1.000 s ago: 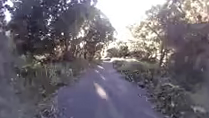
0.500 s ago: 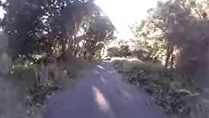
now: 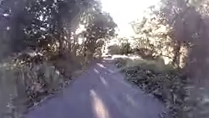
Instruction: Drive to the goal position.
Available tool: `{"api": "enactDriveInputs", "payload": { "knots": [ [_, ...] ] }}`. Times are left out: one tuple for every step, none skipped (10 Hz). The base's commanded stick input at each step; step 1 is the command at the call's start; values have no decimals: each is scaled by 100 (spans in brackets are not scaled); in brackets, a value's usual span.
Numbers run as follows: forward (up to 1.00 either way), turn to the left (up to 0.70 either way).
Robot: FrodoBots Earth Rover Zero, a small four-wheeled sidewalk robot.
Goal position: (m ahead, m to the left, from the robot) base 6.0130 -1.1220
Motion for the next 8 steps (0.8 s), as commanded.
{"api": "enactDriveInputs", "payload": {
  "knots": [
    [70,0],
    [70,0],
    [70,0],
    [70,0],
    [70,0],
    [70,0],
    [70,0],
    [70,0]
  ]
}}
